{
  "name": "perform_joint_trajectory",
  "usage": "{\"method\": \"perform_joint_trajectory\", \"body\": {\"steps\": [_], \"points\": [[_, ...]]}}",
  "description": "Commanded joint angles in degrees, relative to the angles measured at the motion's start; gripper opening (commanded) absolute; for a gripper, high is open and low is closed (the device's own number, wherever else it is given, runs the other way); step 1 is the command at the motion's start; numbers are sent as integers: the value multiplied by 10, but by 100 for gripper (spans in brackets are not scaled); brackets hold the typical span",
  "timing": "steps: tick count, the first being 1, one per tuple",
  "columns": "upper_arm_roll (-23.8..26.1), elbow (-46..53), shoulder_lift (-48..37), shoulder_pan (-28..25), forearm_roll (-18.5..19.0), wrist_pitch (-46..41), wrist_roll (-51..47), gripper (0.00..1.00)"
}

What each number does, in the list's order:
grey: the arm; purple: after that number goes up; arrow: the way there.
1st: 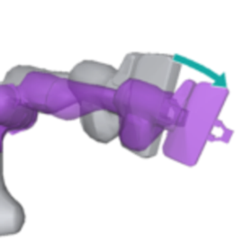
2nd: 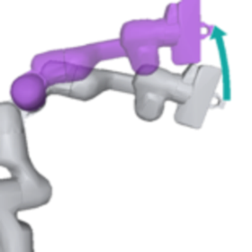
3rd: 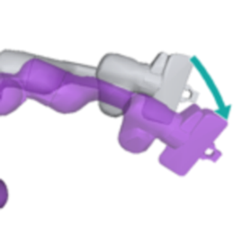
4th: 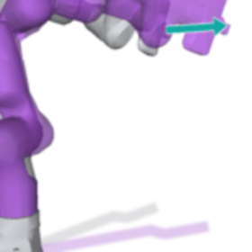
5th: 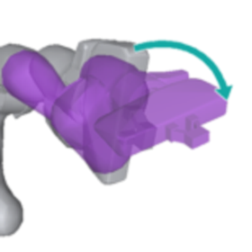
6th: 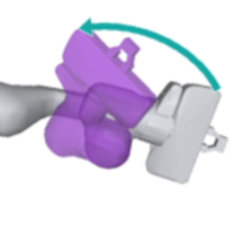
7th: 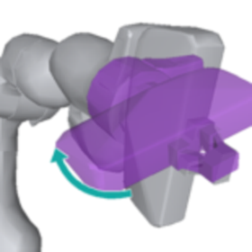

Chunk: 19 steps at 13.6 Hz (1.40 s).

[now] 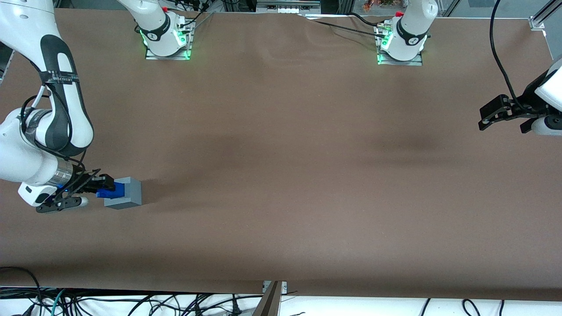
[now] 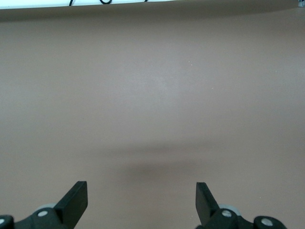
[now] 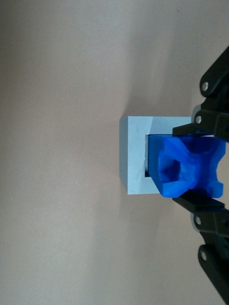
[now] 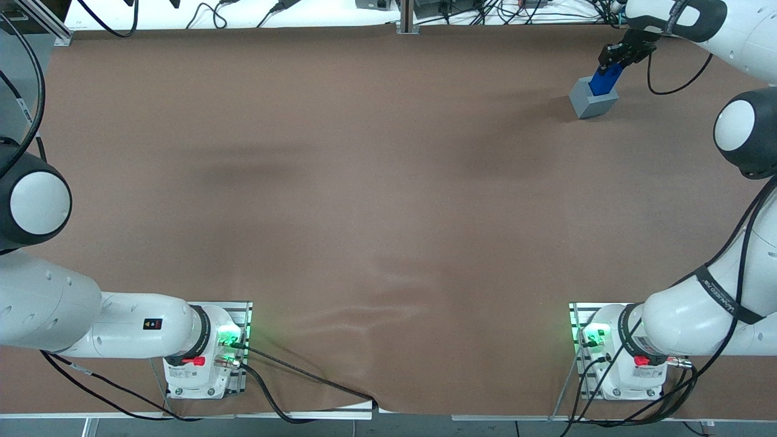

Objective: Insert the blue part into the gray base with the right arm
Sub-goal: 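Lower the blue part into the gray base opening, then open the right gripper and raise it away from the base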

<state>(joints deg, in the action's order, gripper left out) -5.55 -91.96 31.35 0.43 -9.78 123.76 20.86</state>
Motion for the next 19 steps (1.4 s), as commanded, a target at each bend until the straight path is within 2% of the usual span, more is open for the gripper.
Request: {"method": "perform_joint_trajectory", "body": {"steps": [1,12,13,14,15,19], "points": [[-4,-4,-3,-3,-10,1,-1,10],[-3,-21,0,-3,-11,46,-9,14],[-2,-21,0,-3,-11,46,-16,23],[0,-21,0,-3,-11,45,-26,71],[2,-21,-3,-3,-9,44,-41,99],[4,-11,-41,-3,6,6,-45,99]]}}
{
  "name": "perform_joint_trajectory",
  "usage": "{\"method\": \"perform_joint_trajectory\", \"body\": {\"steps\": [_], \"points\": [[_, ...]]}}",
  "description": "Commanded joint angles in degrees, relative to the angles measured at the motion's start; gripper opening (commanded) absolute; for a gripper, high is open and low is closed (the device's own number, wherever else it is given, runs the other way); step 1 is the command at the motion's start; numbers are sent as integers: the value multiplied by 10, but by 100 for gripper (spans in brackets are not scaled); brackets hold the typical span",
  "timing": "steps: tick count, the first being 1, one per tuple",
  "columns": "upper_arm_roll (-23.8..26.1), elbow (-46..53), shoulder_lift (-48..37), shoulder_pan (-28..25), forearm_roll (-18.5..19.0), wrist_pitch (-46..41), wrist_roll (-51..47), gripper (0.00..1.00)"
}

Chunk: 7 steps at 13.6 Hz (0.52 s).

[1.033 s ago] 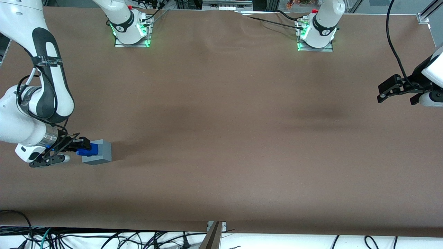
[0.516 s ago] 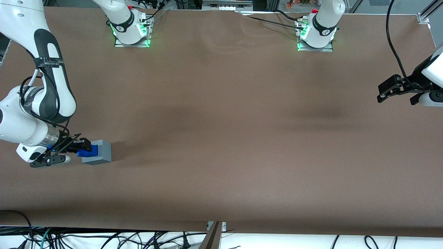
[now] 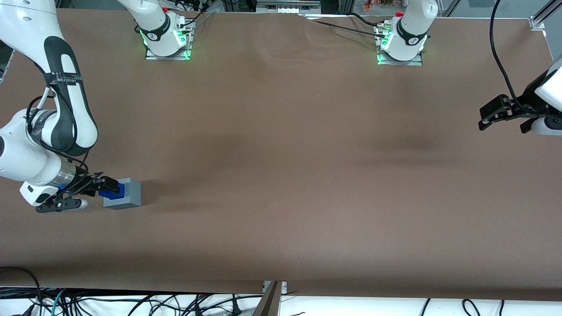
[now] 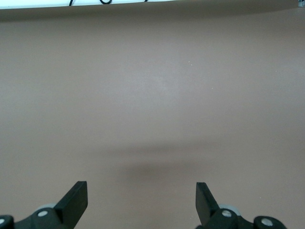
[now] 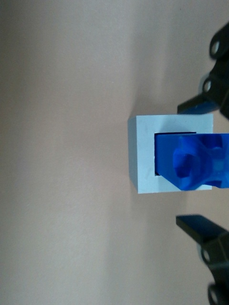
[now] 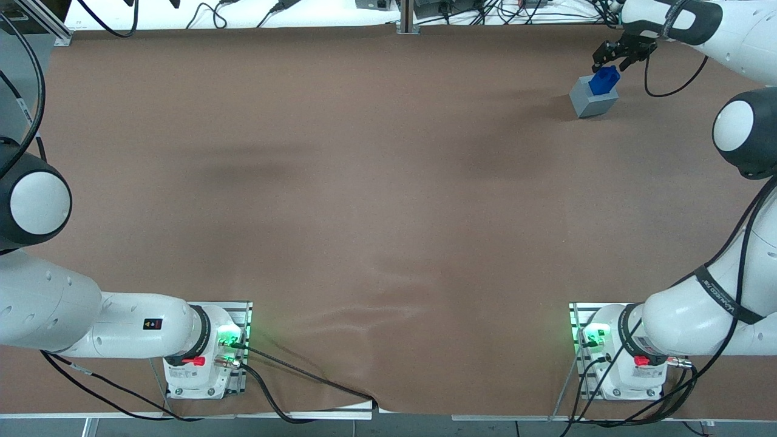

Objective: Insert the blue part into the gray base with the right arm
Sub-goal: 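Open the right gripper and raise it away from the base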

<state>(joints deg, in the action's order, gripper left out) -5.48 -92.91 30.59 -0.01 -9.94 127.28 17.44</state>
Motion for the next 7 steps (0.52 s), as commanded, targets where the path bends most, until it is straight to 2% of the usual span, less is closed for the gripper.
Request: {"method": "perform_joint_trajectory", "body": {"steps": [1,3,7], "points": [[4,2,-53,1,28,-49,-11,99],[23,10,-109,1,70,-120,-24,99],[27,25,-225,1,81,-301,-53,99]]}}
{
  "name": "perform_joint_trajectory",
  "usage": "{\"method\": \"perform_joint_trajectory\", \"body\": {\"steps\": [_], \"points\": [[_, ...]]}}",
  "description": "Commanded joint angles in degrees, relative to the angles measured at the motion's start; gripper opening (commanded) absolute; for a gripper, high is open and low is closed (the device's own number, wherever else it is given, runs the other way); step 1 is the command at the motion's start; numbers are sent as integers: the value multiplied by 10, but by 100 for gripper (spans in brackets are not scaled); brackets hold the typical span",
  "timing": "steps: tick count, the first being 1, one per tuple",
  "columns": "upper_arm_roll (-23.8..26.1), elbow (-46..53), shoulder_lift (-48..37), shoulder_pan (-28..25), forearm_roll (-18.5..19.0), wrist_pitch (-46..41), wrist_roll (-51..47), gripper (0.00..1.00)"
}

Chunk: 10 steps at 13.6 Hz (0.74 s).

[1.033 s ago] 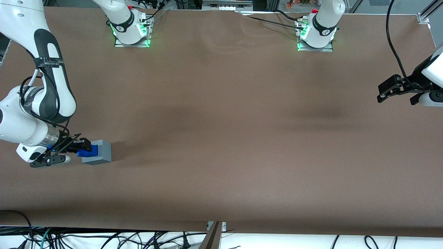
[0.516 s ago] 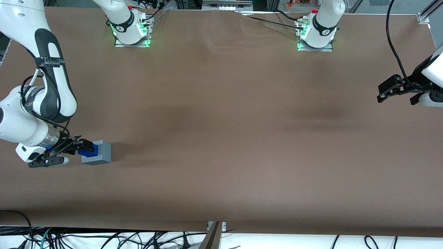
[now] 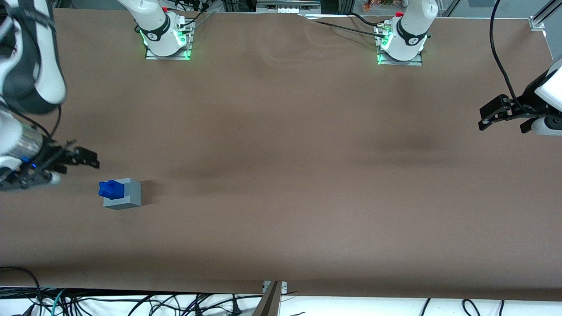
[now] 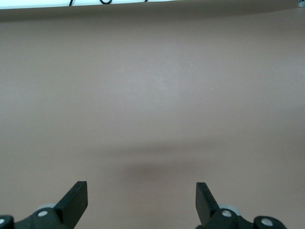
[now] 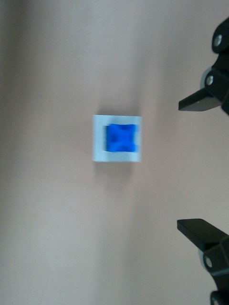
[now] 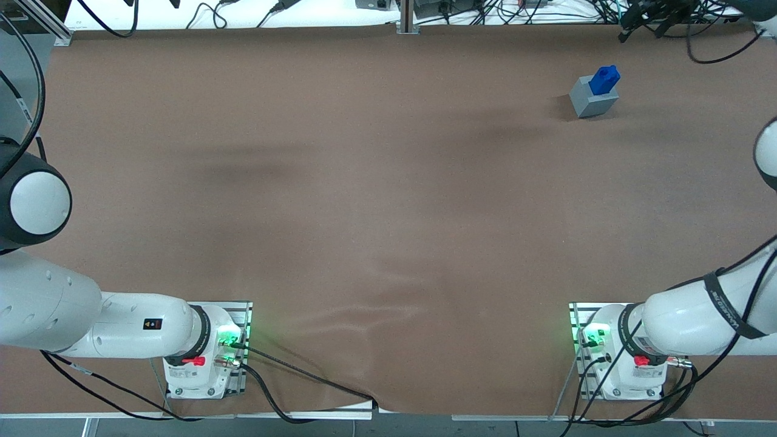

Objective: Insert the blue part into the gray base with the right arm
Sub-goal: 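Open the right gripper and raise it away from the base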

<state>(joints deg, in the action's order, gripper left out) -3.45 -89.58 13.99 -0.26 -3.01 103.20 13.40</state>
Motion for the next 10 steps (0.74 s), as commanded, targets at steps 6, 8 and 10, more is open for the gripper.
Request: {"method": "perform_joint_trajectory", "body": {"steps": [6,8,10], "points": [[20,-8,-121,4,11,-128,-18,99],[20,-8,-120,4,12,-128,-19,100],[27,-8,-121,4,34,-128,-19,99]]}}
